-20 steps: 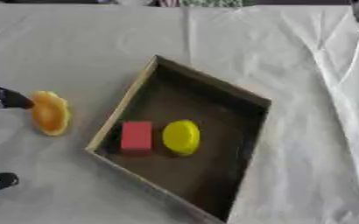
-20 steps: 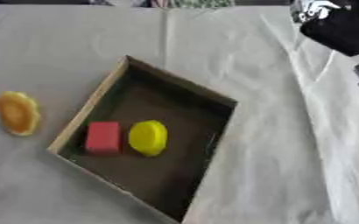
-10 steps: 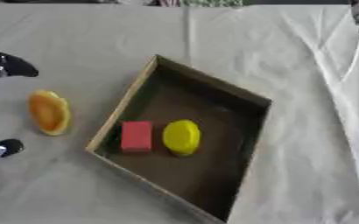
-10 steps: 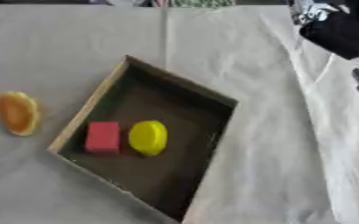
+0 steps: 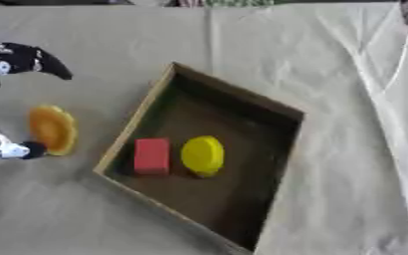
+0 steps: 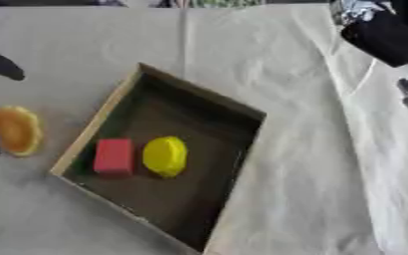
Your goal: Pick up objects on the table and place them in the box.
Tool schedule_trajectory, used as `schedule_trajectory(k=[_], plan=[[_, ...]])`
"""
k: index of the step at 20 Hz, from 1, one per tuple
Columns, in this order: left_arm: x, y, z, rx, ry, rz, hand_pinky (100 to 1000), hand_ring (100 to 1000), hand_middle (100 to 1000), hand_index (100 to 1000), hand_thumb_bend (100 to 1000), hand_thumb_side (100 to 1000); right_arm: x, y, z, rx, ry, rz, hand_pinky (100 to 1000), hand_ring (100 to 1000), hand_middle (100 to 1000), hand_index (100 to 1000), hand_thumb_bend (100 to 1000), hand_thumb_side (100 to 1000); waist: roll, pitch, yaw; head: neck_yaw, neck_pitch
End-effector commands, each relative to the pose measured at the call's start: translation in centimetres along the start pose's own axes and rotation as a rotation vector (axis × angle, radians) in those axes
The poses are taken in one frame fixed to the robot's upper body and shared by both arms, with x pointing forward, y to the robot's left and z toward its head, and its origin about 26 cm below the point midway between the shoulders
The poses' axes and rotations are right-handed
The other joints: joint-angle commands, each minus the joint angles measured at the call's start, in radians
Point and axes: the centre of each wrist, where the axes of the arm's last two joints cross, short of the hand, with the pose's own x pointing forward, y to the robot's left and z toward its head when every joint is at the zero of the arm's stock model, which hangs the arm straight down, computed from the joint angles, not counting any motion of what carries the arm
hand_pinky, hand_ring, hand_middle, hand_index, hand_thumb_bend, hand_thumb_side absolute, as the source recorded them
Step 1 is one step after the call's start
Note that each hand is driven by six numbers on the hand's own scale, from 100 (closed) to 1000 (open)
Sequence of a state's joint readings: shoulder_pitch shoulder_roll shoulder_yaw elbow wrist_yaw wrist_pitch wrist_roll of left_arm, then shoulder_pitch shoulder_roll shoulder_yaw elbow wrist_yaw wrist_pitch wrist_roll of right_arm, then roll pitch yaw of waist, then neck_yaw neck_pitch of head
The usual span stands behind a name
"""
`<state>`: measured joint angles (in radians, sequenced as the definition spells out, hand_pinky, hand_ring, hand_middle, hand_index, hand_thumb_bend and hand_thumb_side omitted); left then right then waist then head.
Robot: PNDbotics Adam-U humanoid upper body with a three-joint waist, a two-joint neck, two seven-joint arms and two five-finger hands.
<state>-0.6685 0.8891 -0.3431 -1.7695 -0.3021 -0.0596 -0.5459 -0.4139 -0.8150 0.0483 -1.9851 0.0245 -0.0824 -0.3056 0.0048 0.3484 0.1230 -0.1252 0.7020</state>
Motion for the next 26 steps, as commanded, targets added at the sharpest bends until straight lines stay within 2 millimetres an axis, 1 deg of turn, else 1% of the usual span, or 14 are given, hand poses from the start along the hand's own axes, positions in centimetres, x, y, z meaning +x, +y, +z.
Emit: schedule_trajectory(k=[1, 3, 8, 13, 15, 18, 21, 23, 26], plan=[[-1.2, 0.5, -0.2, -0.022, 0.032, -0.004, 894, 873, 813, 877, 632, 100, 0.6, -0.8, -0.7, -0.029, -0.029, 0.015, 817, 765, 684, 799, 100, 562, 0.003, -0.018, -0.002, 0.002, 0.002], [-1.9, 0.3, -0.4, -0.039, 0.054, -0.006, 891, 872, 811, 876, 639, 100, 0.6, -0.8, -0.7, -0.034, -0.029, 0.010, 816, 764, 683, 798, 100, 567, 0.004, -0.018, -0.002, 0.002, 0.001], [-3.6, -0.3, -1.2, -0.060, 0.104, -0.004, 885, 872, 810, 871, 600, 100, 0.7, -0.7, -0.7, -0.040, -0.024, -0.001, 815, 762, 680, 797, 100, 583, 0.004, -0.018, -0.002, 0.002, -0.004], [-4.3, -0.8, -1.7, -0.083, 0.120, -0.013, 879, 869, 806, 865, 564, 100, 0.7, -0.6, -0.7, -0.044, -0.024, -0.008, 814, 761, 679, 796, 100, 589, 0.003, -0.017, -0.004, 0.004, -0.005], [-4.5, -0.9, -1.8, -0.083, 0.123, -0.008, 872, 863, 802, 857, 531, 100, 0.7, -0.6, -0.7, -0.045, -0.023, -0.009, 814, 761, 679, 796, 100, 592, 0.004, -0.016, -0.004, 0.004, -0.005], [-4.6, -1.3, -2.1, -0.082, 0.120, 0.008, 862, 855, 796, 851, 515, 100, 0.6, -0.6, -0.7, -0.052, -0.020, -0.010, 814, 760, 679, 796, 100, 596, 0.004, -0.015, -0.005, 0.006, -0.005], [-4.8, -1.6, -2.3, -0.086, 0.121, 0.020, 844, 842, 783, 844, 517, 100, 0.6, -0.6, -0.6, -0.061, -0.014, -0.010, 814, 760, 678, 796, 100, 598, 0.004, -0.015, -0.006, 0.007, -0.005], [-5.1, -1.8, -2.3, -0.095, 0.139, 0.013, 827, 830, 768, 841, 542, 100, 0.6, -0.6, -0.6, -0.067, -0.013, -0.011, 814, 759, 678, 795, 100, 596, 0.005, -0.015, -0.007, 0.008, -0.005], [-5.7, -2.2, -2.3, -0.119, 0.178, -0.021, 791, 801, 720, 790, 561, 100, 0.6, -0.6, -0.6, -0.076, -0.017, -0.014, 813, 759, 677, 795, 100, 597, 0.005, -0.015, -0.008, 0.009, -0.005]])
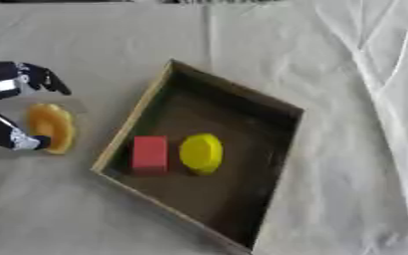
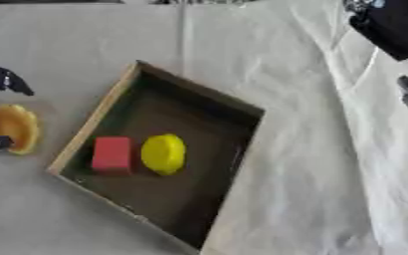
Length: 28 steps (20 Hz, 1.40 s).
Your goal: Pick up objects on the table and place them in the box.
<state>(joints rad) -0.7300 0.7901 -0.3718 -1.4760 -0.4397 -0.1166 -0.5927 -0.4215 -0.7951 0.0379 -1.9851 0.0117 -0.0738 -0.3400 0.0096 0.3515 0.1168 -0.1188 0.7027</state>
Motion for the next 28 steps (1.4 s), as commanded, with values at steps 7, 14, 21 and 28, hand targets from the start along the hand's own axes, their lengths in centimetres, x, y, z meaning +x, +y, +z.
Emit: schedule_trajectory(k=[7, 14, 21, 28], plan=[[-1.5, 0.0, -0.2, -0.023, 0.080, -0.109, 759, 770, 700, 754, 554, 100, 0.5, -0.5, -0.4, -0.027, -0.029, -0.007, 811, 755, 673, 792, 100, 613, 0.000, -0.018, -0.004, 0.006, -0.005], [-1.9, -0.5, -0.6, 0.020, 0.071, -0.077, 696, 707, 622, 676, 339, 100, 0.3, -0.6, -0.1, -0.031, -0.014, -0.007, 810, 754, 672, 791, 100, 629, -0.001, -0.015, -0.005, 0.005, -0.006], [-1.6, -0.7, -0.9, 0.084, 0.088, -0.167, 631, 631, 553, 601, 430, 100, 0.1, -0.6, 0.2, -0.044, -0.004, -0.015, 808, 751, 669, 789, 100, 636, -0.002, -0.011, -0.006, 0.007, -0.006], [-1.2, 0.0, -0.4, 0.120, 0.079, -0.151, 564, 575, 437, 476, 315, 100, -0.1, -0.7, 0.6, -0.054, 0.017, -0.013, 807, 751, 669, 791, 100, 637, -0.002, -0.012, -0.005, 0.003, -0.004]])
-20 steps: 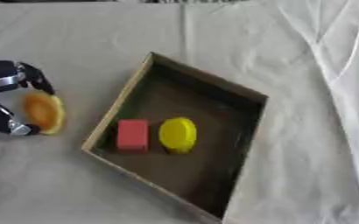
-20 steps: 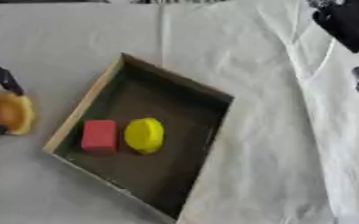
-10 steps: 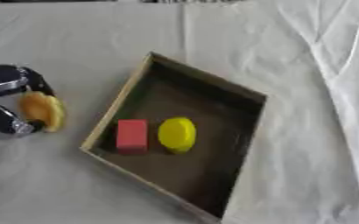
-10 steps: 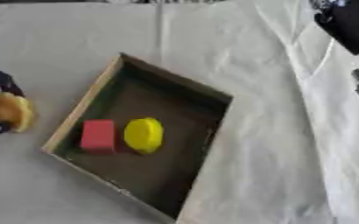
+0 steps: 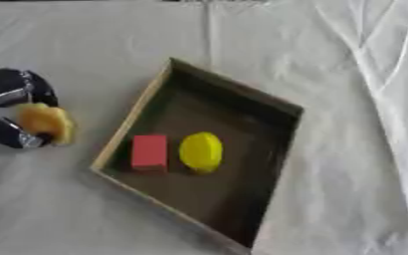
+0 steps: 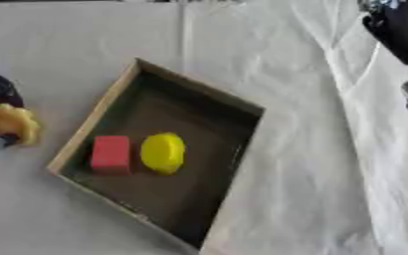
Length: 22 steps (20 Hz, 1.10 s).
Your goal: Pick up objects on the table and place them in the box.
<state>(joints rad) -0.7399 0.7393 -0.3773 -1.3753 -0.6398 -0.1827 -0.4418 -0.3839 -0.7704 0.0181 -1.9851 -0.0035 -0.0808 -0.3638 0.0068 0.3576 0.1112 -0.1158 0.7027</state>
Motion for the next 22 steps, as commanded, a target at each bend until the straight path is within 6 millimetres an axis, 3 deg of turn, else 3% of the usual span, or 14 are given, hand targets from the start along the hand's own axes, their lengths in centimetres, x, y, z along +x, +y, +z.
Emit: schedule_trajectory(k=[1, 7, 13, 17, 22], plan=[[0.0, 2.5, 1.2, 0.053, 0.008, -0.021, 561, 573, 430, 469, 334, 100, 0.5, -0.7, -0.4, -0.014, -0.018, 0.011, 807, 750, 668, 790, 100, 637, 0.001, -0.019, 0.001, -0.001, -0.005], [3.2, 7.5, 2.9, 0.211, -0.077, -0.077, 553, 563, 428, 464, 348, 100, 0.5, -0.9, -0.4, -0.022, -0.018, 0.018, 807, 749, 667, 789, 100, 638, 0.005, -0.026, 0.008, -0.011, -0.006], [9.8, 12.0, 5.4, 0.394, -0.298, -0.138, 547, 551, 432, 460, 339, 100, 0.6, -1.0, -0.6, -0.028, -0.028, 0.025, 807, 748, 666, 787, 100, 638, 0.006, -0.031, 0.017, -0.026, -0.003], [14.2, 13.0, 5.6, 0.434, -0.470, -0.124, 541, 534, 430, 458, 300, 100, 0.6, -1.0, -0.7, -0.032, -0.030, 0.024, 806, 747, 666, 787, 100, 639, 0.007, -0.039, 0.026, -0.030, -0.001], [18.5, 12.7, 4.3, 0.436, -0.614, -0.103, 528, 519, 432, 467, 273, 100, 0.7, -0.9, -0.8, -0.027, -0.034, 0.024, 806, 747, 666, 786, 100, 633, 0.006, -0.046, 0.036, -0.033, 0.001]])
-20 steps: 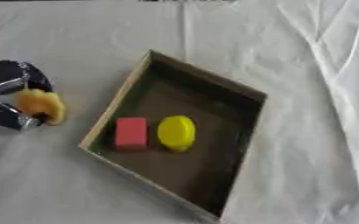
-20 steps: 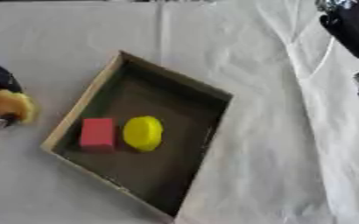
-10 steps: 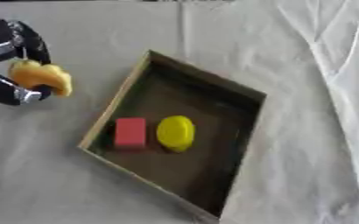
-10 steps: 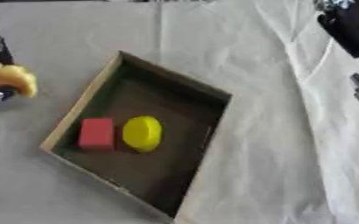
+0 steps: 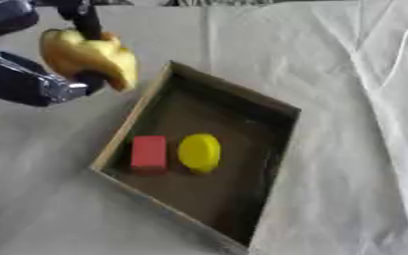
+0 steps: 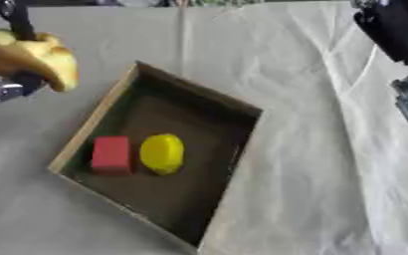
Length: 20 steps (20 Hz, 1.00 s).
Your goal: Pick up objects on the table and place them in the box.
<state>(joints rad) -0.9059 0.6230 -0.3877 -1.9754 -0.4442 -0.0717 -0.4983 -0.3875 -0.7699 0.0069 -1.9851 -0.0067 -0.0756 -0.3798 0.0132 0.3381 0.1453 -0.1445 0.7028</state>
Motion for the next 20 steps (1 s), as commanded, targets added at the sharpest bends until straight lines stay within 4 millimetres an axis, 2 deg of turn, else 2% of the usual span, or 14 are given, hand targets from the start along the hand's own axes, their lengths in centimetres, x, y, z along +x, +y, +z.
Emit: schedule_trajectory(k=[1, 5, 9, 15, 16, 17, 18, 19, 20], plan=[[1.7, 0.0, -1.4, 0.021, -0.062, 0.003, 527, 518, 431, 469, 259, 100, 0.7, -0.6, -0.7, 0.001, -0.036, 0.021, 806, 747, 666, 786, 100, 634, 0.000, -0.026, 0.003, -0.004, 0.001], [2.2, -1.4, -2.4, 0.010, -0.053, 0.060, 524, 514, 432, 470, 210, 100, 0.7, -0.5, -0.7, 0.004, -0.038, 0.016, 806, 747, 666, 786, 100, 636, 0.000, -0.026, 0.004, -0.002, -0.001], [1.1, -3.7, -3.6, -0.015, 0.013, 0.110, 522, 514, 438, 478, 193, 100, 0.8, -0.5, -0.8, 0.005, -0.043, 0.014, 806, 747, 666, 786, 100, 634, -0.001, -0.024, 0.001, -0.001, 0.000], [-0.1, -7.5, -5.3, -0.063, 0.075, 0.116, 567, 551, 494, 547, 286, 100, 0.9, -0.5, -1.0, 0.003, -0.051, 0.011, 806, 747, 667, 786, 100, 632, -0.004, -0.019, -0.006, 0.005, -0.001], [-0.2, -8.0, -5.5, -0.077, 0.079, 0.109, 641, 625, 583, 652, 329, 100, 0.9, -0.5, -1.0, 0.001, -0.052, 0.010, 806, 747, 667, 786, 100, 634, -0.004, -0.019, -0.006, 0.006, -0.001], [-0.3, -8.4, -5.6, -0.097, 0.085, 0.102, 741, 742, 702, 792, 347, 100, 0.9, -0.4, -1.0, 0.000, -0.052, 0.010, 806, 747, 666, 786, 100, 634, -0.005, -0.018, -0.007, 0.006, -0.001], [-0.4, -8.8, -5.7, -0.124, 0.093, 0.091, 804, 802, 768, 860, 388, 100, 0.9, -0.4, -0.9, 0.000, -0.051, 0.009, 806, 747, 666, 786, 100, 636, -0.005, -0.018, -0.007, 0.006, -0.002], [-0.5, -8.9, -5.7, -0.145, 0.101, 0.078, 817, 815, 782, 872, 402, 100, 0.8, -0.4, -0.9, -0.001, -0.050, 0.009, 806, 747, 666, 786, 100, 636, -0.005, -0.017, -0.007, 0.006, -0.002], [-0.6, -9.0, -5.7, -0.162, 0.111, 0.062, 880, 876, 845, 921, 502, 100, 0.8, -0.4, -0.9, -0.002, -0.048, 0.009, 806, 746, 665, 786, 100, 638, -0.005, -0.017, -0.007, 0.005, -0.003]])
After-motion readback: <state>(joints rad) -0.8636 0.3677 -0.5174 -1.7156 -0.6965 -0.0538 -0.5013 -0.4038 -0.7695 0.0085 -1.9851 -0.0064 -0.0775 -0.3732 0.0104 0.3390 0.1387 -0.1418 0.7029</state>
